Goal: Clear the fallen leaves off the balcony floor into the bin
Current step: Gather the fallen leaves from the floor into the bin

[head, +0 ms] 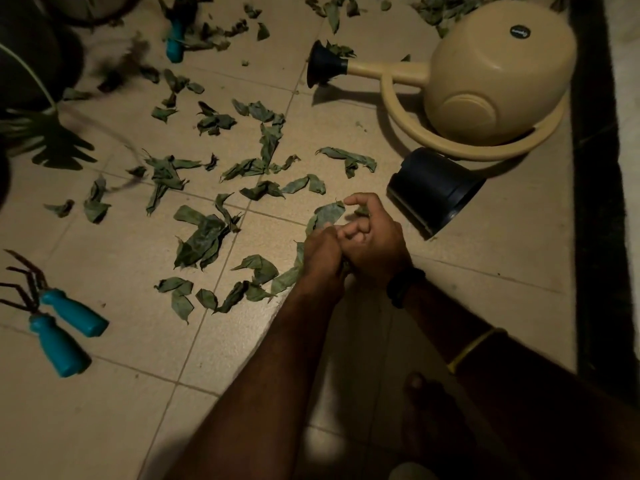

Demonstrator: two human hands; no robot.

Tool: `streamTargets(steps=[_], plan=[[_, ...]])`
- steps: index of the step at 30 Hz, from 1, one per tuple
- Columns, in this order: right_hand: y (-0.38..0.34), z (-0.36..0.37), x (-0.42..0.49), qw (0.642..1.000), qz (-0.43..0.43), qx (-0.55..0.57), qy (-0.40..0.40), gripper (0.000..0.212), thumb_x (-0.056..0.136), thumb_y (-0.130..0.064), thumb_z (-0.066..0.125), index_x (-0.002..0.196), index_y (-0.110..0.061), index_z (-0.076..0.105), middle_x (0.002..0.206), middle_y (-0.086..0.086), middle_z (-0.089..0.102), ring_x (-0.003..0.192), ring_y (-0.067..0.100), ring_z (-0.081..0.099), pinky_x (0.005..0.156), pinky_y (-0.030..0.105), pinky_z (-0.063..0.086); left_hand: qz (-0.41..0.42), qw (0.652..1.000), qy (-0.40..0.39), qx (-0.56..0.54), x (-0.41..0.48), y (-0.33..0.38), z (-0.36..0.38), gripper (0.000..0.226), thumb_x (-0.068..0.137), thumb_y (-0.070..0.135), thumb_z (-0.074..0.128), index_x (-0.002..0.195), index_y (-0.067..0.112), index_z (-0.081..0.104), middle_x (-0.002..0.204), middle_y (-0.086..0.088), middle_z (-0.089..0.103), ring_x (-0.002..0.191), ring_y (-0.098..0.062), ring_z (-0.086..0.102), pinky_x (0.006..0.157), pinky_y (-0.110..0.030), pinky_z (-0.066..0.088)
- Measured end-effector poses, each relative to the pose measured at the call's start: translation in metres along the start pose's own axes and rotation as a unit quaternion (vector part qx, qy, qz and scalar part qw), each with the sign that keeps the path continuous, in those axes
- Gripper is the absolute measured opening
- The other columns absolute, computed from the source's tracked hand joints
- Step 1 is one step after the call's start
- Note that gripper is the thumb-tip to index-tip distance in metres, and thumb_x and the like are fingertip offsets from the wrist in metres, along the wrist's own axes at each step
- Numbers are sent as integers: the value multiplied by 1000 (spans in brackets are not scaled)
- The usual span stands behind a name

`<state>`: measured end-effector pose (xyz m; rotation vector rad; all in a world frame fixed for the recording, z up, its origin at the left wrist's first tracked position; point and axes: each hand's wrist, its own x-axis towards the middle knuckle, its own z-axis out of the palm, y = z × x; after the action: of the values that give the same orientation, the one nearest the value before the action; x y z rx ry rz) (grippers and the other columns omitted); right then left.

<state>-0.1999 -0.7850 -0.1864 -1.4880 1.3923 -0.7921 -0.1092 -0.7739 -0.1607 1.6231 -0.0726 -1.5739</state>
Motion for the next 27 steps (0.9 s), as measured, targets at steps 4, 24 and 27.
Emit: streamTargets(steps=[4,24,27], plan=[[5,-8,15,991,19,-60,117,40,86,-6,61,123,-18,55,94,-2,69,85,13,67,77,36,60,-18,995,17,-94,14,2,-5,16,100,5,42,94,9,56,62,-3,49,49,-11,44,47,-22,35],[-10,10,55,998,-8,-59,8,10,89,-20,68,84,-22,76,91,-5,67,89,7,60,77,21,48,20,991,15,-129,37,33,2,31,104,26,45,89,6,62,70,-12,65,63,-22,64,59,-30,54],[-8,5,88,989,11,-104,106,15,90,-13,66,97,-22,75,105,-2,68,98,11,64,87,27,55,-4,983,7,-185,43,37,-7,19,103,16,42,88,11,53,59,-2,47,46,-12,43,43,-19,31]])
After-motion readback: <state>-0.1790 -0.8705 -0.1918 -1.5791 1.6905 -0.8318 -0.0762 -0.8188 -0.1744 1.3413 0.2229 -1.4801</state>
